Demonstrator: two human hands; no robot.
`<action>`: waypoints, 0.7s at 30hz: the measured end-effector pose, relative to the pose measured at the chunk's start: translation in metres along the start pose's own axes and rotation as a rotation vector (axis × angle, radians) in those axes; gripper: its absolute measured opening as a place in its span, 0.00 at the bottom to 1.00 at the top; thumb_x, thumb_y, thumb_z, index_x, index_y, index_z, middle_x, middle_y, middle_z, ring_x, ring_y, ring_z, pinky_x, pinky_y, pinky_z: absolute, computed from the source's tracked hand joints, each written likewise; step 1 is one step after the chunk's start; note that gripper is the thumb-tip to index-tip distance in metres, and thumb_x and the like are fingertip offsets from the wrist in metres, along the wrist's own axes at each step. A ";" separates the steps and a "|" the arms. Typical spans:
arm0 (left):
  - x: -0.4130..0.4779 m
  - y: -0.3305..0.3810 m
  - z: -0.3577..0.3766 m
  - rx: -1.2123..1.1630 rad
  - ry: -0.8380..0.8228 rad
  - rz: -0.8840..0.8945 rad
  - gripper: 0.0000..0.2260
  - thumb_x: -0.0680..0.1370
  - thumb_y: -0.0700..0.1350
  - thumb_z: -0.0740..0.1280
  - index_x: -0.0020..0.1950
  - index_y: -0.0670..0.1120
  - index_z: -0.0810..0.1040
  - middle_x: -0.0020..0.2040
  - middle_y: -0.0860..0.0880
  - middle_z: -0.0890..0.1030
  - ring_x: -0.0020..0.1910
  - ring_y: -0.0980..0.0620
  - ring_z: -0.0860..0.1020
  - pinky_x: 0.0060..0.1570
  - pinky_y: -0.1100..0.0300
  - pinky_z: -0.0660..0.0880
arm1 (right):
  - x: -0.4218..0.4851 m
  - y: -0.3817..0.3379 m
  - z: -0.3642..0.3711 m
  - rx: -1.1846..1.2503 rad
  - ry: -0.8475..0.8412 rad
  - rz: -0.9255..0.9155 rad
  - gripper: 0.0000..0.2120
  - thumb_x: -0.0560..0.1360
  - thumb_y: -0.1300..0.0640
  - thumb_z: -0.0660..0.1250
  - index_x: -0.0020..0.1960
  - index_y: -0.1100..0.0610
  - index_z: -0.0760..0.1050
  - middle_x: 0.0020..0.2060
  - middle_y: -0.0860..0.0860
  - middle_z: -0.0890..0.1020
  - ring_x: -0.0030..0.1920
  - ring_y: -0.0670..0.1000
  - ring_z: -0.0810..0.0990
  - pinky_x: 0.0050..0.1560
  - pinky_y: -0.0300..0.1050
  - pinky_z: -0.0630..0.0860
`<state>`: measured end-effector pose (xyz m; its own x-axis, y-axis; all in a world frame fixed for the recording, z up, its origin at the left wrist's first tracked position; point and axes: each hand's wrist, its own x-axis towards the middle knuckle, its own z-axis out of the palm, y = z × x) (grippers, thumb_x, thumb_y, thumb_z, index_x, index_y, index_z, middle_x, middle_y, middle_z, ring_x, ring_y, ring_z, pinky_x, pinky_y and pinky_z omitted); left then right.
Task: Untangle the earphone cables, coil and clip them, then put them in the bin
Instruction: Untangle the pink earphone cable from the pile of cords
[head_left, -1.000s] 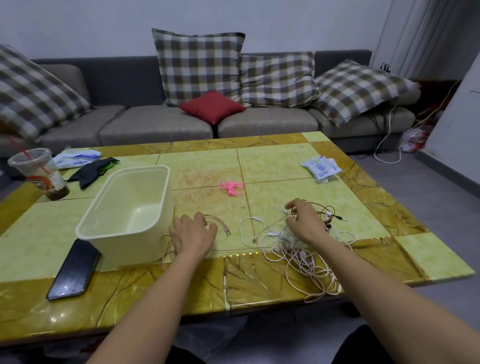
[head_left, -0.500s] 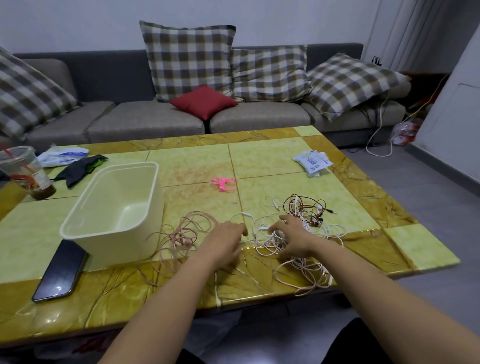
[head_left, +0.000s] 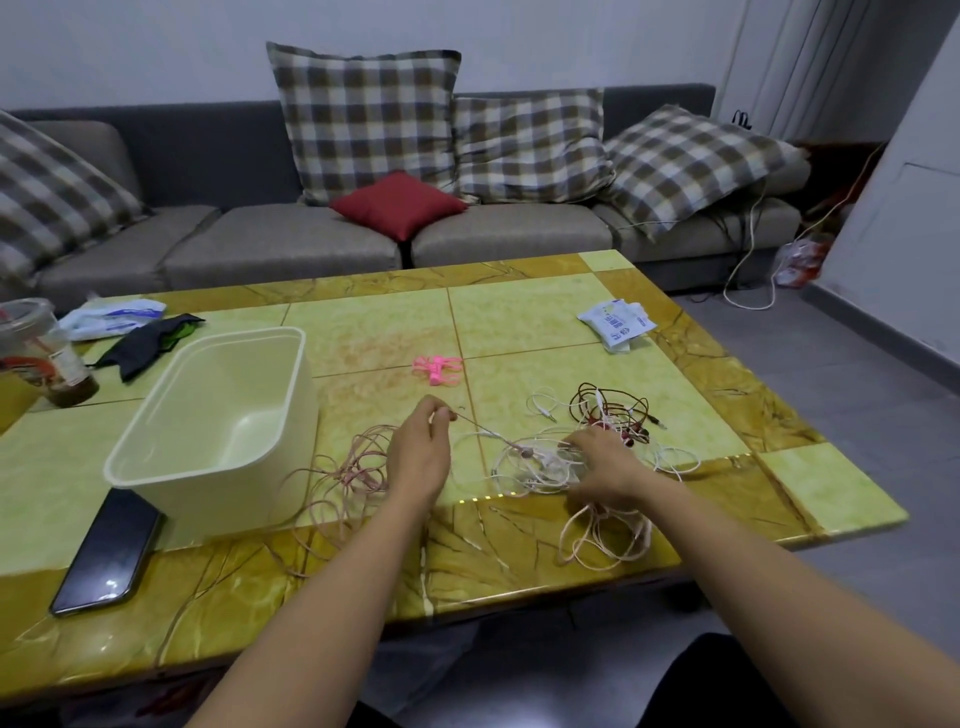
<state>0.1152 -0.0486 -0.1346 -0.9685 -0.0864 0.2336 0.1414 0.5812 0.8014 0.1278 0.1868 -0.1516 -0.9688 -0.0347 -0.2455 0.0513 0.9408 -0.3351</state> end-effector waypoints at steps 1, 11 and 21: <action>0.001 0.001 0.001 -0.020 0.025 -0.027 0.09 0.83 0.45 0.56 0.49 0.50 0.76 0.33 0.53 0.74 0.32 0.51 0.71 0.35 0.55 0.65 | 0.001 0.001 -0.001 -0.006 0.080 0.014 0.31 0.71 0.53 0.72 0.71 0.55 0.68 0.68 0.55 0.69 0.69 0.55 0.65 0.68 0.49 0.66; 0.006 0.005 0.007 -0.057 -0.093 -0.109 0.10 0.82 0.42 0.56 0.52 0.46 0.77 0.49 0.51 0.80 0.48 0.49 0.77 0.46 0.55 0.72 | -0.004 -0.019 -0.017 -0.127 -0.001 0.000 0.39 0.65 0.31 0.59 0.73 0.44 0.65 0.74 0.52 0.64 0.74 0.55 0.58 0.70 0.60 0.52; 0.008 0.005 0.003 -0.163 -0.118 -0.107 0.11 0.81 0.40 0.57 0.50 0.42 0.80 0.42 0.53 0.77 0.43 0.53 0.74 0.44 0.58 0.68 | -0.006 -0.056 -0.013 0.163 0.254 -0.313 0.07 0.75 0.48 0.70 0.50 0.49 0.80 0.45 0.44 0.76 0.46 0.45 0.74 0.61 0.50 0.65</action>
<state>0.1074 -0.0439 -0.1299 -0.9956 -0.0399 0.0843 0.0587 0.4343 0.8988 0.1273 0.1389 -0.1194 -0.9715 -0.2070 0.1155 -0.2369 0.8314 -0.5026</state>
